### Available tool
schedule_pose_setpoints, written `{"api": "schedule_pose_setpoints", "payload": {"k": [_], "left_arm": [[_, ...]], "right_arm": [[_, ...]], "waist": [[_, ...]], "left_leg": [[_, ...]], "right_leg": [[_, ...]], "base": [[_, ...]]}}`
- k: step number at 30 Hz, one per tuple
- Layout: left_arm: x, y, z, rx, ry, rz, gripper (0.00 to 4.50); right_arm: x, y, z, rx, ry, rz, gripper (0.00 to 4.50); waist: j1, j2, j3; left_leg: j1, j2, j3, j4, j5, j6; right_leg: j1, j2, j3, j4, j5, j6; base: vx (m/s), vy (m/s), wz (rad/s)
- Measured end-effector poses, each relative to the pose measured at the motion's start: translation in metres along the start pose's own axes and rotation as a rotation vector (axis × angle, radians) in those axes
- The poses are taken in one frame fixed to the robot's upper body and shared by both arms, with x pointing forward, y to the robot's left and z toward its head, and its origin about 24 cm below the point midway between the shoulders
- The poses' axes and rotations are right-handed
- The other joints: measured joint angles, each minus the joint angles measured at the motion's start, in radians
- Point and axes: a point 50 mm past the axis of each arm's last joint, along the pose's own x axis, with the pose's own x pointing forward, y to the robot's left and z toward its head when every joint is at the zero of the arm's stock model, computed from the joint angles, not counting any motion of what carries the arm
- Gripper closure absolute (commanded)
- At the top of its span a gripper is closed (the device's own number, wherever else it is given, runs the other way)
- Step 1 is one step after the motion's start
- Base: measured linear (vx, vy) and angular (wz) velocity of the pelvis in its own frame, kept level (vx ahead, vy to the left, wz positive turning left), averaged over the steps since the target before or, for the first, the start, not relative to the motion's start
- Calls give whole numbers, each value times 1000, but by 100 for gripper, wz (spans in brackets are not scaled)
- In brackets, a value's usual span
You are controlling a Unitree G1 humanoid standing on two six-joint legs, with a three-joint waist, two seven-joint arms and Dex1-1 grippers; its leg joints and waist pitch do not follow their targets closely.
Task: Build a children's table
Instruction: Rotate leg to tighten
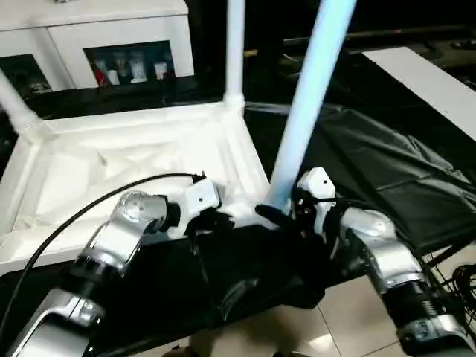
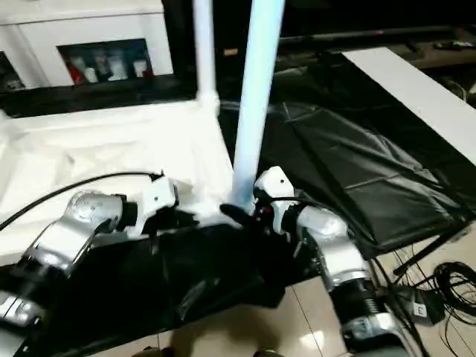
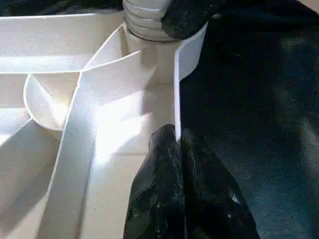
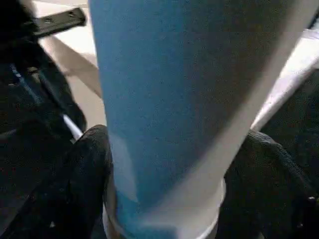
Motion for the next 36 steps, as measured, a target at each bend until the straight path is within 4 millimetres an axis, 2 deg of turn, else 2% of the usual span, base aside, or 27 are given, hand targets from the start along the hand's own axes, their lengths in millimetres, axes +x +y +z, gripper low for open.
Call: {"api": "schedule_pose_setpoints", "payload": {"k": [2,3,6,9,15,20,24,28,32,36], "left_arm": [[-2,-1,-1,-3,1,-7,450],[-3,-1,-2,-5,1,-9,450],[-3,-1,-2,-5,0,-11,450],[-4,-1,-2,-6,0,-14,450],[-4,-1,-3,-6,0,-14,450],[-4,0,-4,-17,4,4,450],[6,6,0,-48,0,71,450],[26,16,9,-99,12,173,450],[52,20,22,-146,16,253,450],[65,20,29,-164,22,298,450]], "right_arm": [[-1,1,-1,3,2,19,67],[-1,1,-1,4,2,23,94],[0,3,-1,9,0,43,107],[0,3,-1,10,-1,48,144],[0,4,-2,12,-1,55,176],[4,5,-3,53,-10,16,180],[15,2,-6,106,-30,-148,181],[34,-5,-6,193,-44,-425,181],[47,-12,-4,243,-18,-627,181],[54,-17,-2,283,3,-747,181]], "waist": [[0,0,0],[0,0,0],[0,0,0],[0,0,0],[0,0,0],[-4,0,0],[-13,0,0],[-19,0,0],[-16,1,-1],[-16,3,-3]], "left_leg": [[1,0,0,0,0,0],[1,0,0,0,0,0],[1,0,0,0,0,0],[1,0,0,0,0,0],[1,0,0,1,0,0],[2,1,0,3,0,0],[4,0,0,8,0,0],[6,-2,1,9,0,-1],[7,-5,1,9,0,-1],[6,-8,1,9,1,-1]], "right_leg": [[0,0,0,1,0,0],[0,0,0,1,0,0],[0,0,0,1,0,0],[0,0,0,1,0,0],[0,0,0,2,0,0],[0,0,1,5,0,0],[2,0,3,6,1,-1],[3,-2,5,5,0,0],[6,-4,5,1,-1,2],[7,-6,7,-1,-1,2]], "base": [[0,0,0],[0,0,0],[0,0,0],[0,0,0],[0,0,0],[0,0,0],[0,0,0],[0,0,0],[0,0,0],[0,0,0]]}}
